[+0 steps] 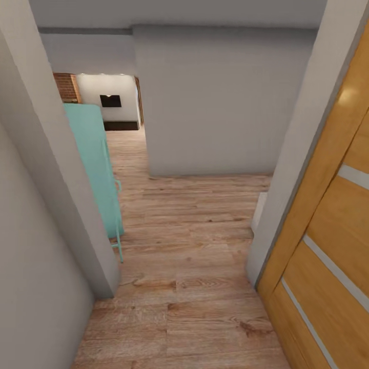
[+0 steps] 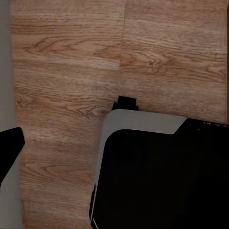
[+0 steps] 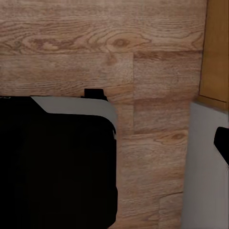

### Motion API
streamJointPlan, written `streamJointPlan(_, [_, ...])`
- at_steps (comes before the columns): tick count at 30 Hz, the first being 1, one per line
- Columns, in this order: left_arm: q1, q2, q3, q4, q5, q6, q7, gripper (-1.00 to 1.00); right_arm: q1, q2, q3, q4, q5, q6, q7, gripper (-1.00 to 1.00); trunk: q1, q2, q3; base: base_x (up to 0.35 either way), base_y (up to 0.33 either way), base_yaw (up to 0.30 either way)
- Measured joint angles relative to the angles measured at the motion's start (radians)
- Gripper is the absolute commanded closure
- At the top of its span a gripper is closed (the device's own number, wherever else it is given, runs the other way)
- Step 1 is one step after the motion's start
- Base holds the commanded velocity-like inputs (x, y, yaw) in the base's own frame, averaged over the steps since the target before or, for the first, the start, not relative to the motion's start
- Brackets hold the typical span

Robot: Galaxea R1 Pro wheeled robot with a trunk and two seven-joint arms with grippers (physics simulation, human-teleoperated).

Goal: Move the two storage containers from the living room to the garage. In the garage, place one container on the floor and stack the other container on top of it (either order is fine).

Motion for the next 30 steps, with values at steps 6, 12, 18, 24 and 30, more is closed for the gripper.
streamJointPlan(6, [0.000, 0.001, 0.000, 0.000, 0.000, -0.001, 0.000, -1.00, 0.001, 0.000, 0.000, 0.000, 0.000, -0.001, 0.000, -1.00, 0.000, 0.000, 0.000, 0.323, 0.000, 0.000])
streamJointPlan(12, [0.000, 0.000, 0.000, 0.000, 0.000, -0.001, -0.001, -1.00, 0.001, 0.000, 0.000, 0.000, 0.000, -0.003, 0.002, -1.00, 0.000, 0.000, 0.000, 0.323, 0.000, 0.000])
streamJointPlan(18, [0.000, 0.001, 0.000, 0.000, -0.001, -0.001, -0.002, -1.00, 0.001, -0.015, 0.000, 0.000, -0.002, -0.003, 0.108, -1.00, 0.000, 0.000, 0.000, 0.323, 0.000, 0.000])
streamJointPlan(24, [0.000, 0.001, 0.000, 0.000, -0.001, -0.001, -0.002, -1.00, 0.001, -0.030, 0.000, 0.000, -0.005, -0.003, 0.154, -1.00, 0.000, 0.000, 0.000, 0.323, 0.000, 0.000])
streamJointPlan(30, [0.000, 0.000, -0.001, 0.000, -0.003, -0.002, -0.002, -1.00, 0.000, -0.031, 0.000, 0.000, -0.005, 0.005, 0.157, -1.00, 0.000, 0.000, 0.000, 0.323, 0.000, 0.000])
